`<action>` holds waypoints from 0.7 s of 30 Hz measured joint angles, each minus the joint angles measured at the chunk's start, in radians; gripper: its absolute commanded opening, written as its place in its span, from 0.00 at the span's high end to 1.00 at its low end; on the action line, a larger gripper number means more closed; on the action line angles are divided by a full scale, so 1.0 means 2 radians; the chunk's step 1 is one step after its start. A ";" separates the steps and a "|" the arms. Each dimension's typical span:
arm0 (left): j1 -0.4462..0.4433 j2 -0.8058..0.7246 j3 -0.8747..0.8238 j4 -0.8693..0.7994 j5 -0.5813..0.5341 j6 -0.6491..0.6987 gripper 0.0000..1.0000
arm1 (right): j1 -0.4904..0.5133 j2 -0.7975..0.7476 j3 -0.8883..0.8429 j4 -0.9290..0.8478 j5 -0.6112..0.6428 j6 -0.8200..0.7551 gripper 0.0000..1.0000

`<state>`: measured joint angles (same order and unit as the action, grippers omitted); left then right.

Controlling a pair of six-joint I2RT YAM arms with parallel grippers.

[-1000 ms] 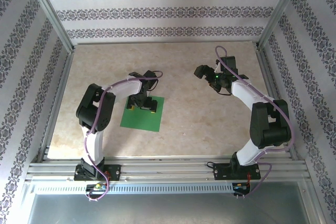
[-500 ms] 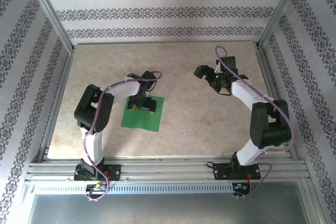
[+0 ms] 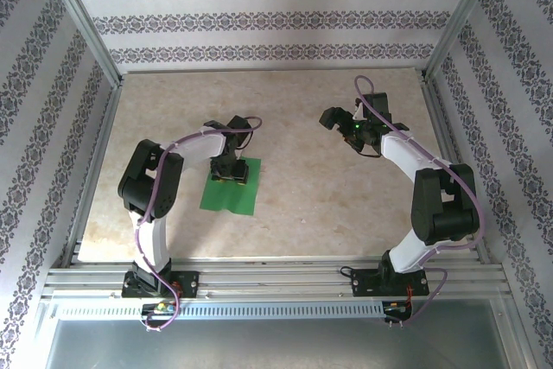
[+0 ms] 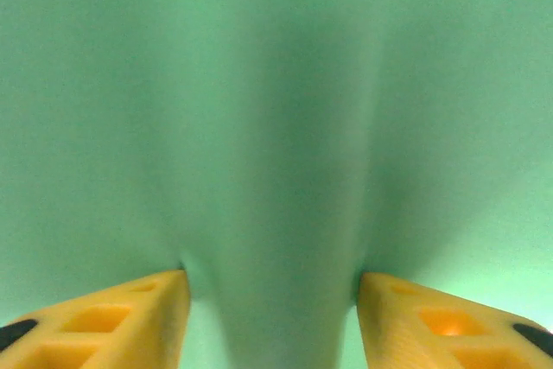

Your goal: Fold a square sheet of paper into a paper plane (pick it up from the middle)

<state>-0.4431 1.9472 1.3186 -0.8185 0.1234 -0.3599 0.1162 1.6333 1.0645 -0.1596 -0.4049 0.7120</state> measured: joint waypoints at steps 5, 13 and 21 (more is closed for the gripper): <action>0.000 -0.040 -0.012 0.013 0.081 -0.008 0.62 | 0.000 0.000 0.000 0.000 0.000 0.000 0.02; 0.000 -0.104 -0.039 0.159 0.233 -0.088 0.63 | 0.005 -0.004 -0.018 0.020 -0.011 0.000 0.02; 0.000 -0.054 -0.062 0.293 0.275 -0.176 0.62 | 0.020 -0.010 -0.037 0.042 -0.051 -0.006 0.13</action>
<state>-0.4427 1.8389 1.1946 -0.2321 0.6735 -0.7116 0.1555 1.6142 0.9905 -0.0765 -0.5079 0.7006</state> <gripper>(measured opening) 0.378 0.903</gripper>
